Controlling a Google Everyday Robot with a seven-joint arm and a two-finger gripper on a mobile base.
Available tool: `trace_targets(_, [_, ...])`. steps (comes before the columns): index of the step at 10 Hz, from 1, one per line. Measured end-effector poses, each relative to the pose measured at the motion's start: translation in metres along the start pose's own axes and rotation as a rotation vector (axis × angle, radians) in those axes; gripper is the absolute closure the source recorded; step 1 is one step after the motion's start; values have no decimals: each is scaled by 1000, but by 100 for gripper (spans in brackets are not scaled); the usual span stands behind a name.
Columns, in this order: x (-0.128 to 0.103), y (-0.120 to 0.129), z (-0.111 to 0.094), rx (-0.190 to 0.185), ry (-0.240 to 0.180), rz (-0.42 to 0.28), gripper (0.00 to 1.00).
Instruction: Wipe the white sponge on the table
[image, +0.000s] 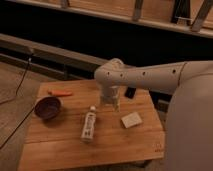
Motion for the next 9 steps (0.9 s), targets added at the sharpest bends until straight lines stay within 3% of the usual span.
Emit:
trace_targets(3, [-6,-30,20,11,9,50,35])
trace_targets(9, [-11,-64,51,12,44,129,35])
